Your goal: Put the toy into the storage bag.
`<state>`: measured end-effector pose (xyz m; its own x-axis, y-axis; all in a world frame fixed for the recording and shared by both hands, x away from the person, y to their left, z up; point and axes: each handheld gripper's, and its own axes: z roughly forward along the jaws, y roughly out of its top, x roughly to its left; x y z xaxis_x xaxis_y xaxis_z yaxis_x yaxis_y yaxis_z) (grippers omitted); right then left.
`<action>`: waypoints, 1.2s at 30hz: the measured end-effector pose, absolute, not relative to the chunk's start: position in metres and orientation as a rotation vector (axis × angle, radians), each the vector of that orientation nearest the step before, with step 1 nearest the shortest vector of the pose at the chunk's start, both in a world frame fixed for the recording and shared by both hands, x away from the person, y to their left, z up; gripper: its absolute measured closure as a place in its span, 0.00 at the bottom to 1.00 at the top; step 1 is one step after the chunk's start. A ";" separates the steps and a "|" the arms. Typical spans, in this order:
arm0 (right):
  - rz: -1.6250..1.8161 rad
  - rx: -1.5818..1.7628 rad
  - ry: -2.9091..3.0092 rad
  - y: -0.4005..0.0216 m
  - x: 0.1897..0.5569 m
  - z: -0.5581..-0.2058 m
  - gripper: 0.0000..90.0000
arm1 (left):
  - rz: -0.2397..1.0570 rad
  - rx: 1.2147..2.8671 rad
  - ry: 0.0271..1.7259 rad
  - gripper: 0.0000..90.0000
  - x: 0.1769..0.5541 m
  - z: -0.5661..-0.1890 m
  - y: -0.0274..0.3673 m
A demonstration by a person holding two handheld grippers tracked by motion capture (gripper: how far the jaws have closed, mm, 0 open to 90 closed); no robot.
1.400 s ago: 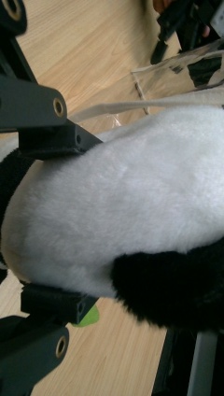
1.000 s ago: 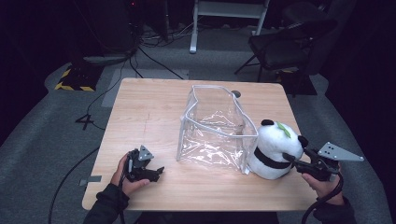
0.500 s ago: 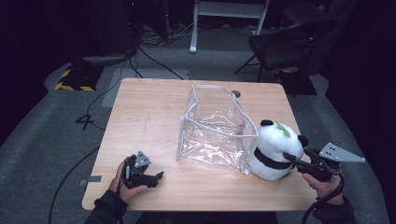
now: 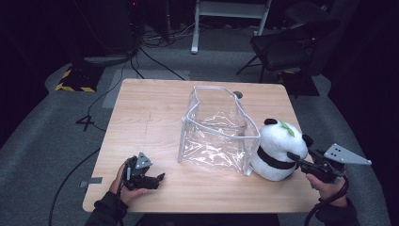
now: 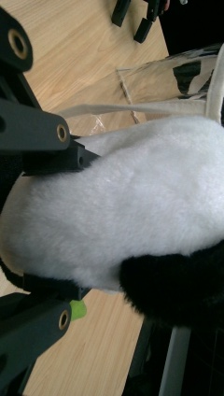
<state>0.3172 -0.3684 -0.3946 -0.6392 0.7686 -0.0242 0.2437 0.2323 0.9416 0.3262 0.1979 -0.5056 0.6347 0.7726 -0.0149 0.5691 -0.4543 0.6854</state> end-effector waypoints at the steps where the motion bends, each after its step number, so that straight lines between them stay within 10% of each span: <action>1: 1.406 0.922 2.016 -0.369 0.317 -0.394 0.62 | 0.395 2.189 1.042 0.17 0.326 -0.506 0.198; 36: 1.451 0.891 1.806 -0.382 0.334 -0.321 0.62 | 0.360 2.229 0.943 0.17 0.350 -0.505 0.148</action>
